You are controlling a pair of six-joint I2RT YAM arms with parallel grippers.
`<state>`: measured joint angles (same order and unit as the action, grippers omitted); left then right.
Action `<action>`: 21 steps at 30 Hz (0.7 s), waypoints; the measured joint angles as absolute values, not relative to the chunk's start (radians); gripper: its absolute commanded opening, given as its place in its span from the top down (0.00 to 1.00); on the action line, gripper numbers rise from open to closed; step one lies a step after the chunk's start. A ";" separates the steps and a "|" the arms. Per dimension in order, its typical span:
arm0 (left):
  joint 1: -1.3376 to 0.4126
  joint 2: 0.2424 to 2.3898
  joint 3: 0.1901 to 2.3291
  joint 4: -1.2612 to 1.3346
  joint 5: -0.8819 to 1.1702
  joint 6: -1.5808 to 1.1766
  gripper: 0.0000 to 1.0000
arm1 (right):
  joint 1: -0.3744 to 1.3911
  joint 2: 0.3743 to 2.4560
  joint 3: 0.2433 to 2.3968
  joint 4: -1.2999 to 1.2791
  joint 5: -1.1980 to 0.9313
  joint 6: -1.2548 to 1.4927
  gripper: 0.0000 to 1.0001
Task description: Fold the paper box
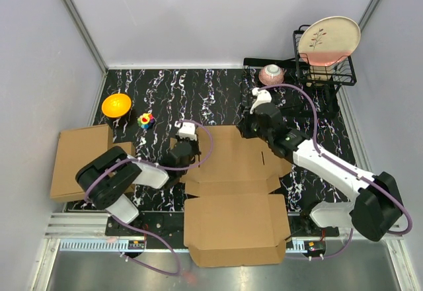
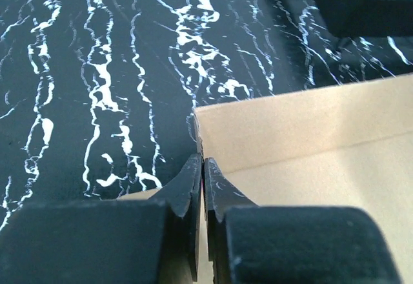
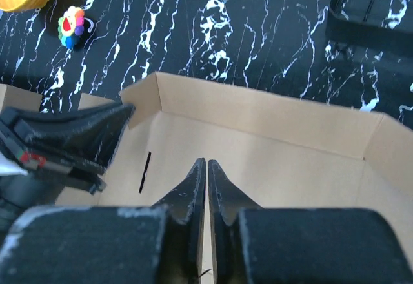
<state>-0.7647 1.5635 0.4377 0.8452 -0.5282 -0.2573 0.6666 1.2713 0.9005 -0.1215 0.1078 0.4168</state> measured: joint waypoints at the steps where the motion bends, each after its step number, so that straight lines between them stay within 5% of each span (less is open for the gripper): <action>1: -0.786 1.575 0.410 0.923 -0.531 -0.232 0.92 | 0.666 1.270 0.913 -0.129 0.111 0.406 0.82; 6: -0.842 1.685 0.292 1.179 -0.512 -0.120 0.93 | 0.666 1.281 0.933 -0.139 0.100 0.327 0.63; 21: -0.893 1.782 0.240 1.277 -0.502 -0.002 0.99 | 0.667 1.432 0.926 -0.041 -0.104 -0.048 0.58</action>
